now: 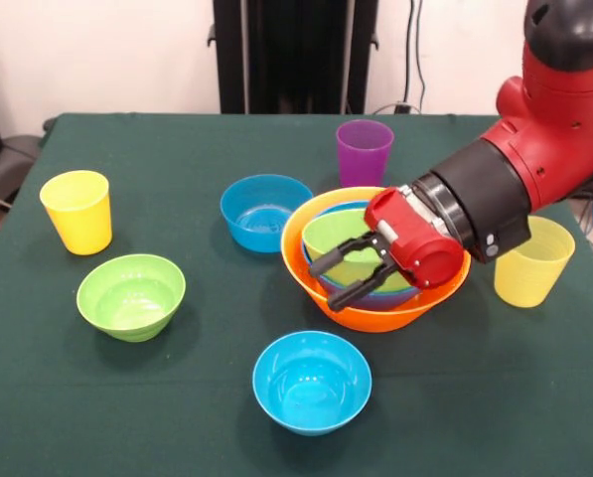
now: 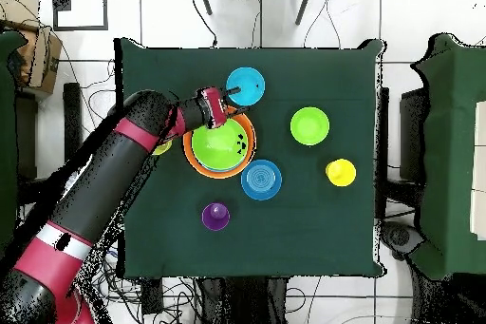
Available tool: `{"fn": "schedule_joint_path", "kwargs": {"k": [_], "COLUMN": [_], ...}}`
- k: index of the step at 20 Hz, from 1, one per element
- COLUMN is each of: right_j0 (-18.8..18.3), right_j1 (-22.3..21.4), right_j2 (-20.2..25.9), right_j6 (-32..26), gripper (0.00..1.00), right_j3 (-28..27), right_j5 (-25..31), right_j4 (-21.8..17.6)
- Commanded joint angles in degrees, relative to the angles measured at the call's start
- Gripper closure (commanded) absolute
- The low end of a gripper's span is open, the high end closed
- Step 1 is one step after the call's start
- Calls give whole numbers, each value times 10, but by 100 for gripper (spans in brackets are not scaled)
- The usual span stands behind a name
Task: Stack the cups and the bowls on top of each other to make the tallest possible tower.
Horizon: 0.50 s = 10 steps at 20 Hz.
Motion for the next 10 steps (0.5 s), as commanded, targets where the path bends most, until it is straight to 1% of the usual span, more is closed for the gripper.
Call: {"fn": "schedule_joint_path", "kwargs": {"k": [1, 3, 4, 5, 6, 8, 10], "right_j0": [-16, -17, -18, -19, -23, -26, -27], "right_j1": [-9, -9, -17, -20, -25, -29, -27], "right_j2": [116, 122, 141, 151, 174, 197, 200], "right_j6": [77, 83, 76, 72, 65, 61, 66], "gripper": [0, 0, 0, 0, 0, 0, 0], "right_j3": [1, 6, 16, 19, 26, 35, 38], "right_j5": [-63, -84, -108, -120, -145, -170, -183], "right_j4": [52, 61, 65, 68, 73, 79, 84]}}
